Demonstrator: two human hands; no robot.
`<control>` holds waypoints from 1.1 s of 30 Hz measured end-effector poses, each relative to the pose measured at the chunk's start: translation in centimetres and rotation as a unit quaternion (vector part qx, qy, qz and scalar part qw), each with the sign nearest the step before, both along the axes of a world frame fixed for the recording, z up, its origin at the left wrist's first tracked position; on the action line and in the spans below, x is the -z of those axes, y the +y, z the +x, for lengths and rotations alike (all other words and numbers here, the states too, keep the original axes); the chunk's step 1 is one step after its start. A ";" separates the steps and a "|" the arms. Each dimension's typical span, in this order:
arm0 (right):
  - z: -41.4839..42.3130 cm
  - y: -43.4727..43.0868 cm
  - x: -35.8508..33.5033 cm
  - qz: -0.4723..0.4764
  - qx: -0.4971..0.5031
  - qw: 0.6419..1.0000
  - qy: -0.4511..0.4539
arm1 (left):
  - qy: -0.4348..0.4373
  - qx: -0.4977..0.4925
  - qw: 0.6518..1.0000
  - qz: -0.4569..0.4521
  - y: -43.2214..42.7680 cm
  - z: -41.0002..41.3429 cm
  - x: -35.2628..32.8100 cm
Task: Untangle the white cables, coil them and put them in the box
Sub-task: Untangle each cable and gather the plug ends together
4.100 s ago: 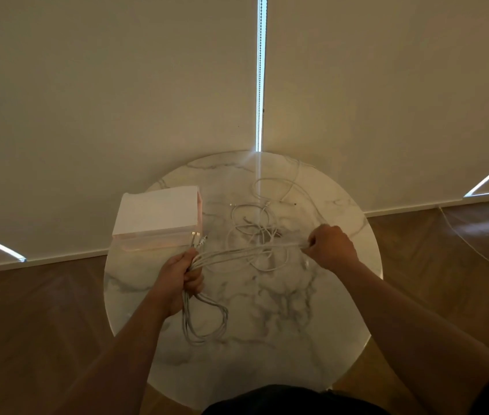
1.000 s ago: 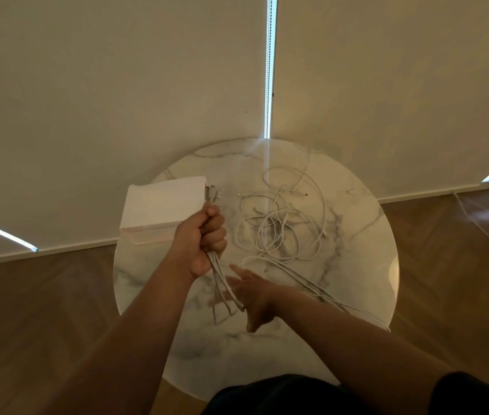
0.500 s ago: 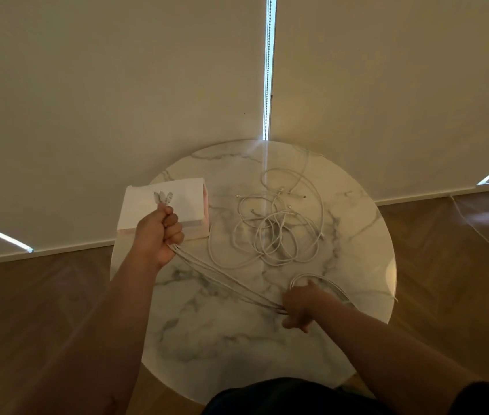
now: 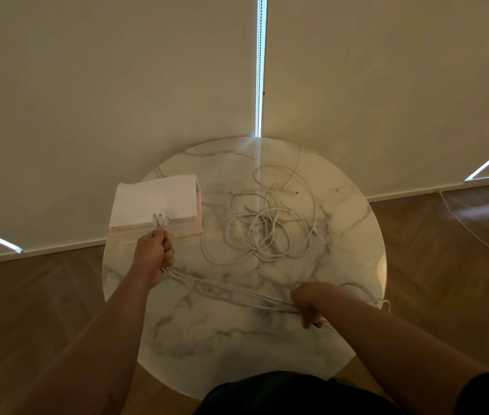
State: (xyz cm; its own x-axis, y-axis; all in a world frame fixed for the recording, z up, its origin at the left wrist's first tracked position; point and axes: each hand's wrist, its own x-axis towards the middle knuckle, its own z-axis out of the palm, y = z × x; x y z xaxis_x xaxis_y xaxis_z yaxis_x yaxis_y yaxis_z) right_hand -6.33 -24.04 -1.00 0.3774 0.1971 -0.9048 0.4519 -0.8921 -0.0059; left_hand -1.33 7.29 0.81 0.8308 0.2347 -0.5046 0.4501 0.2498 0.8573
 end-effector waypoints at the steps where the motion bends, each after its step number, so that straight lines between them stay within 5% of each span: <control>1: -0.2 -0.2 0.1 -0.026 0.007 0.998 0.048 | -0.006 -0.011 1.000 -0.011 0.4 0.1 -0.1; 5: -0.2 -0.4 -0.2 -0.119 0.057 0.976 0.175 | -0.024 -0.021 0.999 -0.022 0.6 0.6 -0.4; 7: -0.1 -0.7 0.1 -0.108 0.043 0.983 0.145 | -0.029 -0.014 0.999 -0.019 0.0 0.7 -0.4; 11: -0.2 -2.0 2.7 0.026 0.062 0.996 -0.066 | -0.043 -0.007 0.998 -0.036 -1.0 0.6 -0.6; 21: -1.2 -0.6 5.1 0.113 0.108 0.987 -0.032 | -0.051 -0.027 0.996 -0.069 -1.2 0.5 0.4; 25: -1.8 2.5 4.9 0.242 0.179 0.949 -0.091 | -0.056 -0.068 0.990 -0.106 -1.8 0.8 0.2; 29: -1.7 7.8 4.0 0.347 0.276 0.895 -0.051 | -0.059 -0.084 0.985 -0.138 -3.3 1.4 -0.6; 33: -1.1 9.4 3.9 0.342 0.357 0.867 -0.059 | -0.069 -0.075 0.987 -0.125 -3.2 1.9 -1.2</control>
State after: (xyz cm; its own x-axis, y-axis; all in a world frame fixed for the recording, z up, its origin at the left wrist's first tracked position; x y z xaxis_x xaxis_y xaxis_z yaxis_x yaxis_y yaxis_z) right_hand -7.39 -14.64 -4.85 0.7066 0.3508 -0.6145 -0.1801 -0.7506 -0.6357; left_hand 0.57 4.09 1.99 0.8608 0.2439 -0.4468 0.2748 0.5161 0.8113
